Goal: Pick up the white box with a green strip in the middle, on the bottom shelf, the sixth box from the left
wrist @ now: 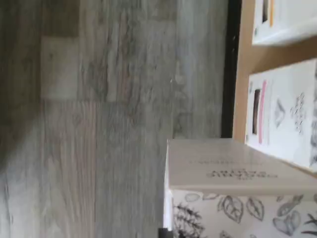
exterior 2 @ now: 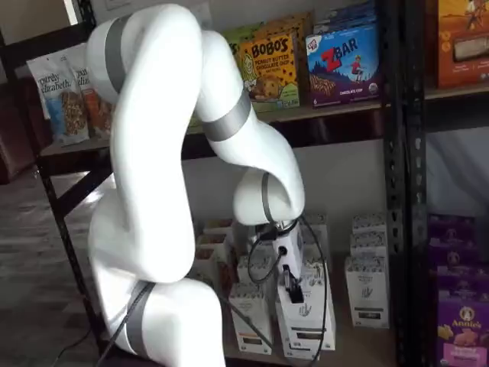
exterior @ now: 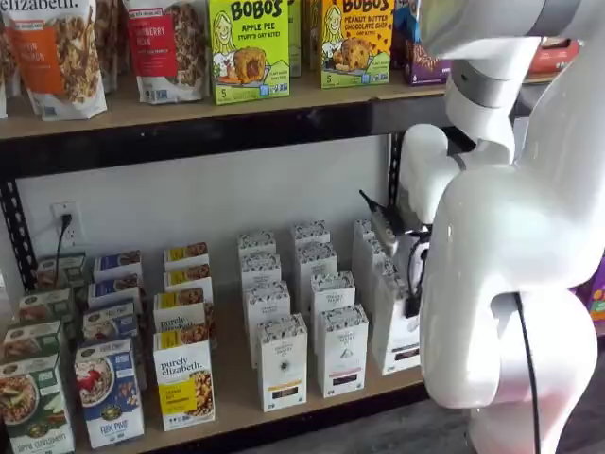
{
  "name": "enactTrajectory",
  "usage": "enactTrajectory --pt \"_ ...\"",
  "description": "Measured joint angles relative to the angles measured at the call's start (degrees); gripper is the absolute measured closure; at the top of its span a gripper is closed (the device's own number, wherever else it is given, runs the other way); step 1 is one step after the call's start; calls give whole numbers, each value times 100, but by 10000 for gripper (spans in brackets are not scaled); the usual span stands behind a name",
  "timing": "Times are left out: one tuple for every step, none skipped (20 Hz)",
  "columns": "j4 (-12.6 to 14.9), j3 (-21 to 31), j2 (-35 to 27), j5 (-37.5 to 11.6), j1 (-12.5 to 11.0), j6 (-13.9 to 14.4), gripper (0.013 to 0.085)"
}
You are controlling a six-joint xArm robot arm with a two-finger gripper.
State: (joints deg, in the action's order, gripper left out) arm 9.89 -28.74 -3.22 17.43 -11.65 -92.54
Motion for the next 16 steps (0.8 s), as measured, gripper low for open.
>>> enactTrajectory --pt "-324 -69 -28 95 187 -118 450" --pt "-667 -165 -77 228 427 -196 450" --pt "-1015 -264 -137 335 737 -205 450" --pt "-1380 -382 -181 537 1014 -249 450" --pt "-1871 -571 -221 924 1379 -304 450" --pt "-2338 -763 -245 1362 1767 -304 450" --pt "-2704 -889 -236 1666 2152 -222 450" --pt "-3041 -958 -192 1867 2541 -102 450" --pt "-3414 -989 -109 1999 2974 31 450" --pt "-3702 -1004 -16 2104 3382 203 450" --pt "-3858 -1086 38 2357 3715 447 450" --pt "-3803 -1123 85 2466 4014 822 450" --pt "-3623 -1106 139 2410 4325 1275 450" --pt "-3253 -1116 149 2362 4660 1939 450" --pt "-2928 -1139 115 2320 4900 2440 450" --pt "-2689 -1141 77 2231 5052 2797 450"
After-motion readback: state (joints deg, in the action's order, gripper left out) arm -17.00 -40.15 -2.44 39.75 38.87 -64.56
